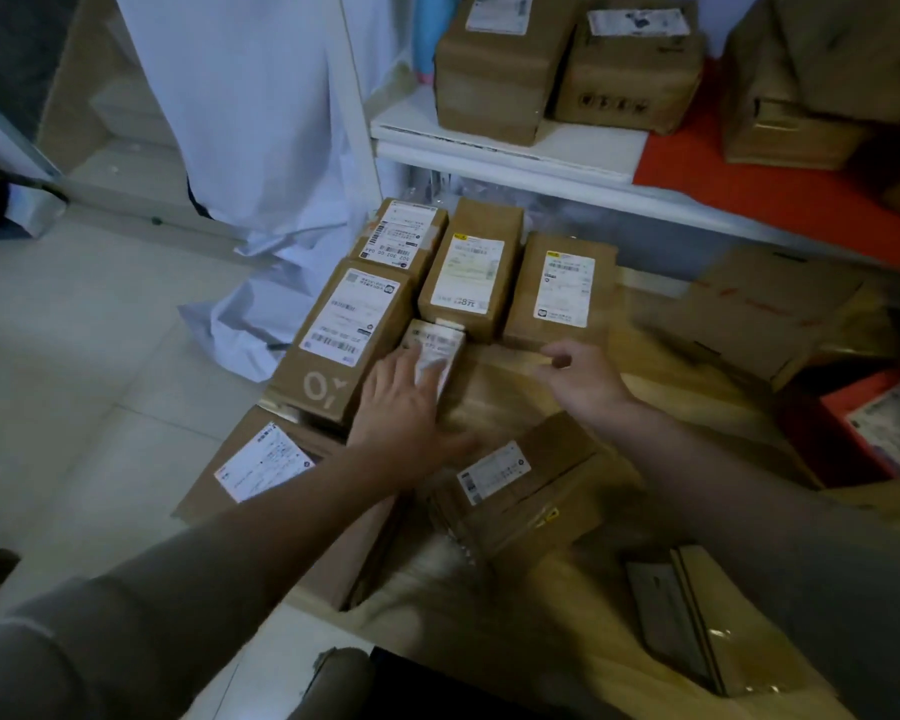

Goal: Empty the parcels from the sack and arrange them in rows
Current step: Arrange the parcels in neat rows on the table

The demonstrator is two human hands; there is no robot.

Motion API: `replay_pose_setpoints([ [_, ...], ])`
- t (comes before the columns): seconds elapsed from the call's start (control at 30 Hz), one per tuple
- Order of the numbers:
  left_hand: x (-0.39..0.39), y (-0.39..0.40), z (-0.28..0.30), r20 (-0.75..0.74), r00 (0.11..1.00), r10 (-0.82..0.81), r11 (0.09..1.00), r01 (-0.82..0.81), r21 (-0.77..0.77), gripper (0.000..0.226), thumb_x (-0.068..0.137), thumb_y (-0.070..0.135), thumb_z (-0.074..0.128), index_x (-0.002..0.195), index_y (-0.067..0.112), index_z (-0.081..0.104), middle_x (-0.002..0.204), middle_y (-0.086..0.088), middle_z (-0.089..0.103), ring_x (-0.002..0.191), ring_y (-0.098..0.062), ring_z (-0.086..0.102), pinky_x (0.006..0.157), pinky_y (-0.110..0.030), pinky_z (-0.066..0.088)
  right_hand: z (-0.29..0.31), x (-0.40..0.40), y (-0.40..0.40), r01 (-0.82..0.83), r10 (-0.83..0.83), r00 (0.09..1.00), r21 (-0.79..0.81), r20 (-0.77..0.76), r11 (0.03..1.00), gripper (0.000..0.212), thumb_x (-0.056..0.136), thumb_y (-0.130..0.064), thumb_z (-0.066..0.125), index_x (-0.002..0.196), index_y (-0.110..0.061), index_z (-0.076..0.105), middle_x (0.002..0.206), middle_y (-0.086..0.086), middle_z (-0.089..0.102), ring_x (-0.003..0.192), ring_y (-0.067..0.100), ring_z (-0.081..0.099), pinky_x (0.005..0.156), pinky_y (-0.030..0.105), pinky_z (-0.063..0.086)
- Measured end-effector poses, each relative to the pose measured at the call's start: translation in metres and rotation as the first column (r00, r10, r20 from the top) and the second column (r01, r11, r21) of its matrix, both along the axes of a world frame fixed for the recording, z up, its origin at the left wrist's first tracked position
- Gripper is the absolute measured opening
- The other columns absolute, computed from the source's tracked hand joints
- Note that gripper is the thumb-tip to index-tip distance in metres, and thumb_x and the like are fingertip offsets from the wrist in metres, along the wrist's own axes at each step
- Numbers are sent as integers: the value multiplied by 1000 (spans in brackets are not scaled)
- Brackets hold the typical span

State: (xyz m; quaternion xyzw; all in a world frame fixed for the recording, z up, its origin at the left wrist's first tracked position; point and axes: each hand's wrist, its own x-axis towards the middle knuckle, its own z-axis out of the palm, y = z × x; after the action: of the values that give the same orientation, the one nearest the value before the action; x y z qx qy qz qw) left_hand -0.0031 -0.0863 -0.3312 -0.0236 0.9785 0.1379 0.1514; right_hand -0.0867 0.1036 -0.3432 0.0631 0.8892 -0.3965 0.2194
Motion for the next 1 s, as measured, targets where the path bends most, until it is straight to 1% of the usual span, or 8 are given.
replay_pose_setpoints([
  [0.2,50,63,-32,227,949,-221,972,234,-35,133,63,79,68,155,29,-13,163,-15,-18,151,-38,-11,121,-58,1,-4,25,54,-125,103,990,242,99,962,50,94,-37,62,134,-9,53,134,10,56,120,28,54,95,34,44],
  [0.3,62,73,-40,238,952,-192,971,219,-92,136,60,74,75,154,31,-14,163,-16,-4,148,-40,9,119,-55,18,-8,37,63,-241,198,966,302,166,922,43,93,-39,64,125,-11,58,125,9,60,111,27,57,93,35,48],
  [0.43,63,78,-37,132,980,-147,976,165,-143,130,61,73,73,153,28,-8,147,-11,26,134,-32,33,110,-49,35,-8,46,63,-271,239,959,244,152,931,37,92,-39,64,117,-12,64,118,7,64,107,25,60,97,40,50],
  [0.57,55,80,-24,-70,988,-136,959,113,-258,133,59,72,74,151,22,-9,145,-11,27,130,-29,36,107,-46,37,2,46,61,19,-17,998,-34,54,999,66,88,-55,64,142,-21,47,139,5,55,122,27,54,103,43,45],
  [0.67,47,67,-18,-290,889,-354,897,236,-374,132,59,63,79,154,20,-3,144,-17,33,129,-35,42,108,-52,35,11,42,69,150,-116,977,-189,178,971,94,69,-70,73,147,-30,39,144,2,50,127,28,50,104,46,43],
  [0.77,36,49,-23,-411,725,-552,798,317,-512,118,64,43,82,155,17,11,137,-23,42,122,-42,50,109,-60,33,16,40,85,2,47,979,-242,197,970,120,52,-60,89,152,-40,26,150,-3,43,132,26,46,105,48,44],
  [0.9,22,36,-25,-454,638,-622,747,308,-589,81,87,25,59,156,17,18,141,-20,49,132,-42,48,109,-68,30,23,39,94,-101,133,981,-218,138,971,99,67,-25,90,146,-33,30,126,-6,51,100,11,57,67,26,55],
  [1.0,12,41,-21,-403,754,-518,810,281,-514,96,77,28,71,155,16,16,150,-16,41,143,-40,35,113,-66,24,22,38,94,-108,118,990,-132,71,985,95,65,-22,91,139,-23,31,107,-12,51,94,6,54,61,18,47],
])
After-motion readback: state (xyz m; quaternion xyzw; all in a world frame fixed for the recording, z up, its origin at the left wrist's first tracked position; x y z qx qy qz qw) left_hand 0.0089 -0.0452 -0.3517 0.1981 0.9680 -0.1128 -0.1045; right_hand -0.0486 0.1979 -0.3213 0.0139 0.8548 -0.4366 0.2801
